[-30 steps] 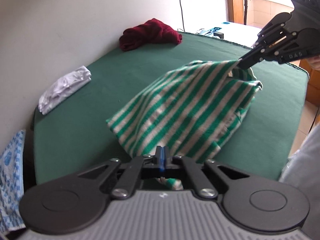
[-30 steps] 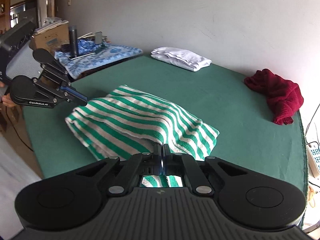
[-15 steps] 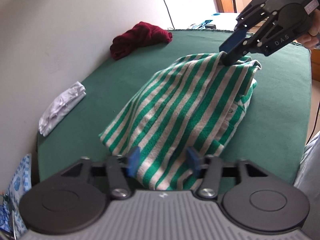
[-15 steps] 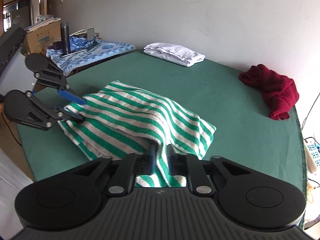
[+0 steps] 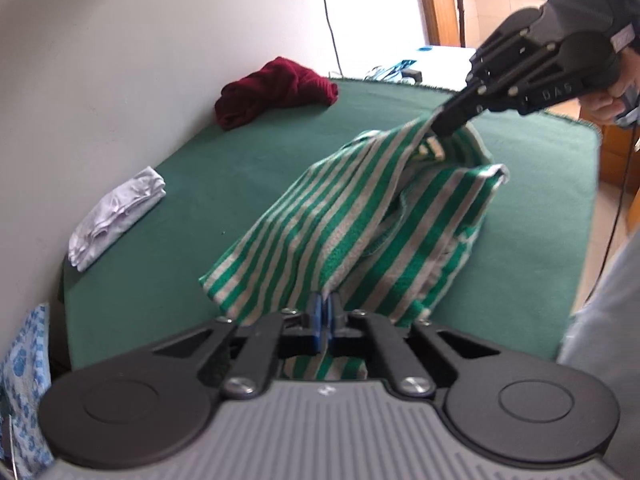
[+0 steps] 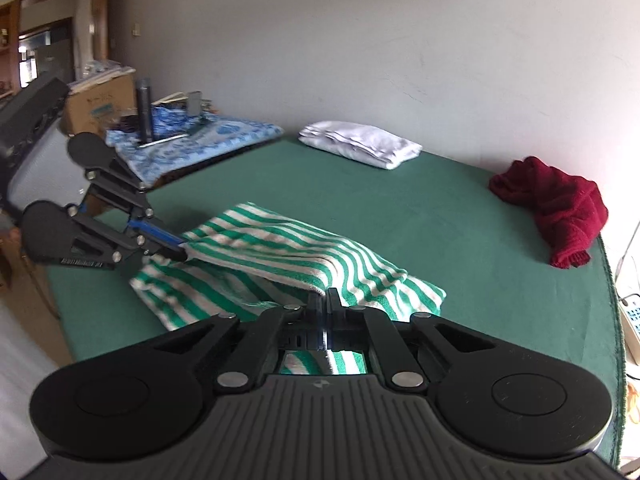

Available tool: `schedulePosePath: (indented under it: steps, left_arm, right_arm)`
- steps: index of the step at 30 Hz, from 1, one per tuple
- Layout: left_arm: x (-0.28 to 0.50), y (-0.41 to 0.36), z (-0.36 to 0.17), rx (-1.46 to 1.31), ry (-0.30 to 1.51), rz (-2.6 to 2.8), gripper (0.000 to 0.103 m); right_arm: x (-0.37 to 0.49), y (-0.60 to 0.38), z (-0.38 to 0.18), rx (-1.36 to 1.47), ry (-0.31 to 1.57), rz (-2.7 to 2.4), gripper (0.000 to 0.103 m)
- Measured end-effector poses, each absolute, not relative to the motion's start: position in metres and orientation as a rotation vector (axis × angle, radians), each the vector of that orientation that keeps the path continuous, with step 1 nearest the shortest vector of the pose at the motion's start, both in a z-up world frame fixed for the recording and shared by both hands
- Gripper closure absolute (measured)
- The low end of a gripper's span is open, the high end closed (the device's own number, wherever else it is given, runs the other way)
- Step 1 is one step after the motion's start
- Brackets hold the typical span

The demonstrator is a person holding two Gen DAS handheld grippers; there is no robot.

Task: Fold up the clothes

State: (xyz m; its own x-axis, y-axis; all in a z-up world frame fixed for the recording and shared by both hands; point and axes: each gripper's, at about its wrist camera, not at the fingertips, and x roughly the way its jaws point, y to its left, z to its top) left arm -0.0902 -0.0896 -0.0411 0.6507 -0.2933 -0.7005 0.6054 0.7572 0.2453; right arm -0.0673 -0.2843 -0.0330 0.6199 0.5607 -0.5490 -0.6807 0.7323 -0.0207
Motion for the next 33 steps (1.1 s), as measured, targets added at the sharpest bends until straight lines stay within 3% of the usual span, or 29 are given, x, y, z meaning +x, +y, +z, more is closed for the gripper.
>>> schedulePosePath:
  steps: [6, 9, 11, 12, 14, 15, 21, 22, 24, 25, 27, 29, 33]
  left_arm:
    - [-0.095, -0.099, -0.072, 0.572, 0.774, -0.548, 0.103]
    - [-0.094, -0.107, -0.074, 0.623, 0.725, -0.505, 0.102]
    - [-0.093, -0.107, -0.062, 0.612, 0.672, -0.491, 0.082]
    - [-0.091, -0.107, -0.059, 0.607, 0.660, -0.492, 0.079]
    - [-0.085, -0.110, -0.063, 0.631, 0.646, -0.481, 0.067]
    - [-0.081, -0.112, -0.067, 0.651, 0.641, -0.473, 0.064]
    - [-0.061, -0.116, -0.085, 0.675, 0.657, -0.471, 0.062]
    - [-0.059, -0.113, -0.083, 0.657, 0.667, -0.473, 0.062]
    - [-0.054, -0.109, -0.079, 0.621, 0.687, -0.478, 0.074]
    - [-0.052, -0.106, -0.077, 0.602, 0.697, -0.481, 0.088]
    - [-0.051, -0.102, -0.074, 0.590, 0.705, -0.484, 0.094]
    - [-0.052, -0.101, -0.074, 0.600, 0.707, -0.482, 0.099]
    - [-0.064, -0.101, -0.064, 0.596, 0.686, -0.475, 0.101]
  right_arm:
    - [-0.079, -0.282, -0.056, -0.374, 0.665, 0.792, 0.103]
    - [-0.081, -0.273, -0.063, -0.410, 0.639, 0.773, 0.103]
    - [-0.082, -0.273, -0.055, -0.387, 0.594, 0.762, 0.100]
    - [-0.083, -0.274, -0.050, -0.390, 0.562, 0.765, 0.098]
    - [-0.086, -0.273, -0.043, -0.410, 0.495, 0.751, 0.075]
    - [-0.083, -0.272, -0.045, -0.422, 0.493, 0.730, 0.070]
    - [-0.057, -0.262, -0.071, -0.457, 0.503, 0.624, 0.072]
    - [-0.054, -0.261, -0.073, -0.447, 0.492, 0.616, 0.072]
    - [-0.051, -0.257, -0.074, -0.424, 0.461, 0.597, 0.071]
    - [-0.048, -0.255, -0.075, -0.405, 0.452, 0.596, 0.071]
    - [-0.044, -0.254, -0.075, -0.368, 0.438, 0.603, 0.071]
    - [-0.043, -0.253, -0.076, -0.344, 0.450, 0.621, 0.099]
    - [-0.046, -0.252, -0.070, -0.321, 0.480, 0.687, 0.102]
